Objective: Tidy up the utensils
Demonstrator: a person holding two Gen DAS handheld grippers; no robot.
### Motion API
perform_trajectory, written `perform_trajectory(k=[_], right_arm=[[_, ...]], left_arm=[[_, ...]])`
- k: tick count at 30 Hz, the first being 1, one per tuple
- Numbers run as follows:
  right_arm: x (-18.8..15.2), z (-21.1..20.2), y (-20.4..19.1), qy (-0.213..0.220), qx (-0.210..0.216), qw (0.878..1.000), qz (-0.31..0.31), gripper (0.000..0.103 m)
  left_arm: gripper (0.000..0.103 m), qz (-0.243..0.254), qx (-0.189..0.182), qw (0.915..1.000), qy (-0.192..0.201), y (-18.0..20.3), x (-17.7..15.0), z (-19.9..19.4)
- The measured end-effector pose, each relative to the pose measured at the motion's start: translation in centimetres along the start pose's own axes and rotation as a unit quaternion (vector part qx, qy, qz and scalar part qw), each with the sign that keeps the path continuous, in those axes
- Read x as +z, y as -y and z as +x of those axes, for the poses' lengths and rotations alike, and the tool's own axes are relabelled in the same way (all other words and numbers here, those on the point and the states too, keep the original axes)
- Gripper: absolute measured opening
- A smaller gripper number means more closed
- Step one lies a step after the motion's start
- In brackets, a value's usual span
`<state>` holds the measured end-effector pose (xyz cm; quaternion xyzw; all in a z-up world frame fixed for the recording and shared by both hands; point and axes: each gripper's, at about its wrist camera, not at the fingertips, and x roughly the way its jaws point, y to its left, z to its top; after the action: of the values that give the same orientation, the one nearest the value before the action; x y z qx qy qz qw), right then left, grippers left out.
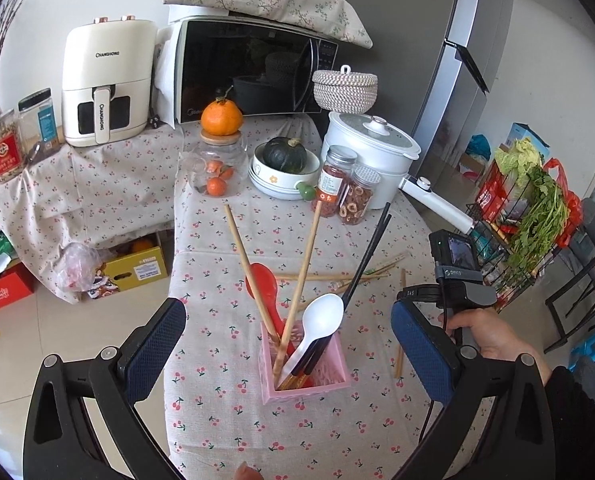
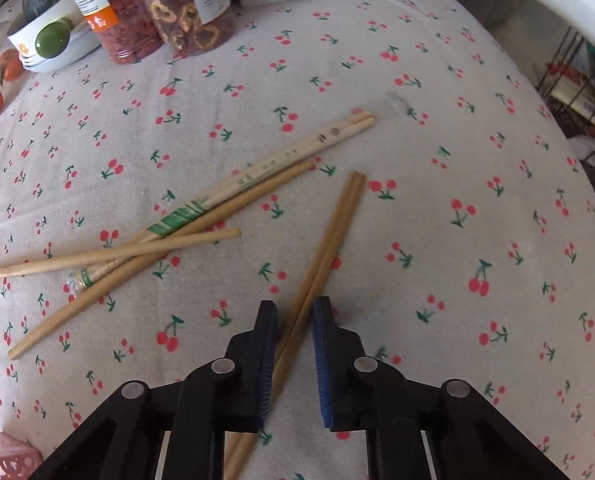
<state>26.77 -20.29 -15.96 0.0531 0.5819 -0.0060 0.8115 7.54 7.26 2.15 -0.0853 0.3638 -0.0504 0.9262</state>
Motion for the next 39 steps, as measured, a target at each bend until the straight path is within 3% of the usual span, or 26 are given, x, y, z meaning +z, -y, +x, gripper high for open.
perform_trajectory(k=[9, 13, 16, 18, 21, 28, 33, 39], right_arm=[[-3.1, -2.8, 8.3, -0.004, 0.032, 0.998, 0.061, 0.006], [-4.4, -6.6, 10.8, 0.025, 0.053, 0.994, 0.091, 0.006], [-5.2, -8.6, 12.3, 0.043, 0.075, 0.991, 0.105, 0.006], [-5.6, -9.8, 12.8, 0.057, 0.084, 0.99, 0.103, 0.006], [-5.6, -11.1, 13.8, 0.073, 0.104, 0.987, 0.102, 0.006], [-4.2, -11.5, 15.3, 0.078, 0.141, 0.983, 0.093, 0.007], [-3.8, -10.1, 16.6, 0.054, 0.191, 0.973, 0.121, 0.007], [-3.3, -8.4, 17.9, 0.039, 0.198, 0.971, 0.13, 0.007]], left_arm=[[0.103, 0.065, -0.066, 0.9954, -0.024, 5.3, -1.6, 0.2], [0.101, 0.098, -0.052, 0.9926, -0.048, 9.5, -2.0, 2.3], [0.09, 0.141, -0.055, 0.9854, -0.077, 13.8, -2.4, 4.4], [0.082, 0.173, -0.058, 0.9775, -0.106, 16.8, -2.3, 6.7], [0.061, 0.188, -0.054, 0.9682, -0.156, 19.9, -0.9, 11.4], [0.024, 0.165, -0.025, 0.96, -0.225, 22.7, 3.0, 23.9], [0.02, 0.185, 0.008, 0.9524, -0.243, 23.8, 3.7, 31.7], [0.019, 0.188, 0.029, 0.9465, -0.261, 23.7, 3.7, 37.6]])
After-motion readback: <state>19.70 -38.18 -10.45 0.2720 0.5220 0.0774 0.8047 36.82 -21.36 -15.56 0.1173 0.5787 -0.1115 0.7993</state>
